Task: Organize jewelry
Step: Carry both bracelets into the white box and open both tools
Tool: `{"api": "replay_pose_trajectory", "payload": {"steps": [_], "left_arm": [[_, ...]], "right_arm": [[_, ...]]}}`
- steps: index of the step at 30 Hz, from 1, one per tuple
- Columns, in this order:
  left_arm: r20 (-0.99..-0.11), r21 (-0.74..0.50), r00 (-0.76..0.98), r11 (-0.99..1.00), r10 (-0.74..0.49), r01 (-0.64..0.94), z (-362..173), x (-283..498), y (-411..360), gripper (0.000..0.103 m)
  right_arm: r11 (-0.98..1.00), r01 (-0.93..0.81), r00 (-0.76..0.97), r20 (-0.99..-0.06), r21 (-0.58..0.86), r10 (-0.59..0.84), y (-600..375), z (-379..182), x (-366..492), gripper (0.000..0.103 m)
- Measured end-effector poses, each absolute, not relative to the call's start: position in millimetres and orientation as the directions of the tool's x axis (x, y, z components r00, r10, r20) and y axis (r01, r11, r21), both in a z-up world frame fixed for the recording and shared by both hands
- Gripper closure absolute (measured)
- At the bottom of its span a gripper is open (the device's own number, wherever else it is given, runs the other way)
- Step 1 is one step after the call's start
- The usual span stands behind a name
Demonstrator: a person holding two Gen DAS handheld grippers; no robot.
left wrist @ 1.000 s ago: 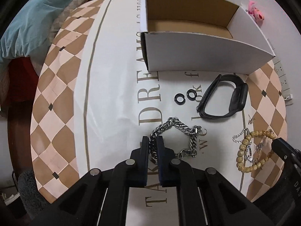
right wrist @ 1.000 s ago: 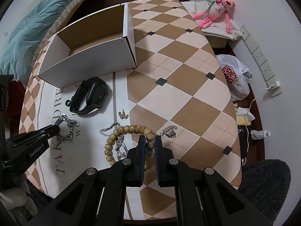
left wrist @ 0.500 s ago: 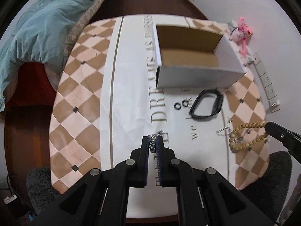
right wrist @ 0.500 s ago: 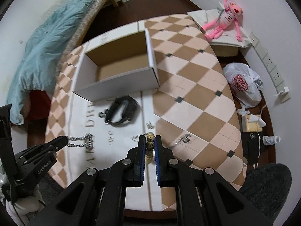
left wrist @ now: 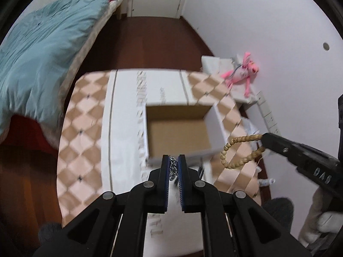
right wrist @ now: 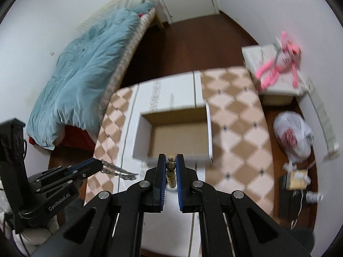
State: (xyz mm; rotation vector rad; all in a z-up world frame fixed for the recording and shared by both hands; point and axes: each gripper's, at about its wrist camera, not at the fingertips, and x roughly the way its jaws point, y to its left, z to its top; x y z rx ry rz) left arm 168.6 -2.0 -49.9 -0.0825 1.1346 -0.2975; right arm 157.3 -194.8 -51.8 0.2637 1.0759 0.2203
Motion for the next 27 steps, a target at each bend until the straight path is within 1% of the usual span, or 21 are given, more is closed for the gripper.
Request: {"api": "replay_pose_trajectory", "payload": {"steps": [4, 10, 13, 18, 19, 20, 22, 23, 24, 25, 26, 27], "left_arm": [[-0.888, -0.223, 0.363, 0.955, -0.281, 0.193, -58, 210, -9, 0.098], [-0.919, -0.222, 0.287, 0.957, -0.269, 0.186, -90, 256, -20, 0.098], [-0.930, -0.261, 0.221, 0.952, -0.293, 0.160, -109, 272, -20, 0.098], [-0.944, -0.260, 0.177, 0.959, -0.277, 0.115, -119, 285, -20, 0.096], [-0.946, -0.257, 0.176, 0.961, -0.272, 0.103, -121, 286, -18, 0.095], [-0.949, -0.245, 0.180, 0.965, -0.259, 0.093, -121, 287, -17, 0.092], [-0.954, -0.209, 0.201, 0.974, -0.223, 0.088, -120, 286, -16, 0.080], [-0.956, -0.190, 0.212, 0.978, -0.204, 0.085, -120, 285, -15, 0.067], [-0.957, -0.172, 0.224, 0.982, -0.185, 0.077, -120, 284, -13, 0.050], [-0.957, -0.153, 0.240, 0.986, -0.164, 0.066, -120, 281, -11, 0.042], [-0.957, -0.136, 0.251, 0.989, -0.148, 0.061, -120, 279, -9, 0.033], [-0.956, -0.116, 0.265, 0.992, -0.127, 0.057, -120, 277, -7, 0.031]], "right_arm": [[0.957, -0.065, 0.443, -0.851, 0.284, 0.282, -189, -54, 194, 0.094], [0.966, -0.072, 0.361, -0.896, 0.249, 0.258, -182, -87, 241, 0.094], [0.964, -0.080, 0.318, -0.910, 0.252, 0.264, -177, -105, 257, 0.094], [0.951, -0.089, 0.269, -0.912, 0.297, 0.311, -174, -124, 274, 0.093], [0.949, -0.081, 0.256, -0.914, 0.305, 0.315, -175, -128, 276, 0.093], [0.950, -0.068, 0.244, -0.919, 0.303, 0.311, -177, -133, 278, 0.093], [0.951, -0.058, 0.213, -0.927, 0.303, 0.309, -179, -142, 282, 0.092], [0.960, -0.051, 0.207, -0.937, 0.276, 0.280, -180, -146, 281, 0.081], [0.966, -0.048, 0.208, -0.943, 0.256, 0.260, -182, -148, 280, 0.071], [0.969, -0.047, 0.210, -0.946, 0.244, 0.248, -184, -149, 279, 0.052], [0.975, -0.043, 0.213, -0.951, 0.218, 0.222, -186, -151, 277, 0.044], [0.981, -0.039, 0.218, -0.956, 0.191, 0.195, -188, -152, 274, 0.037]]}}
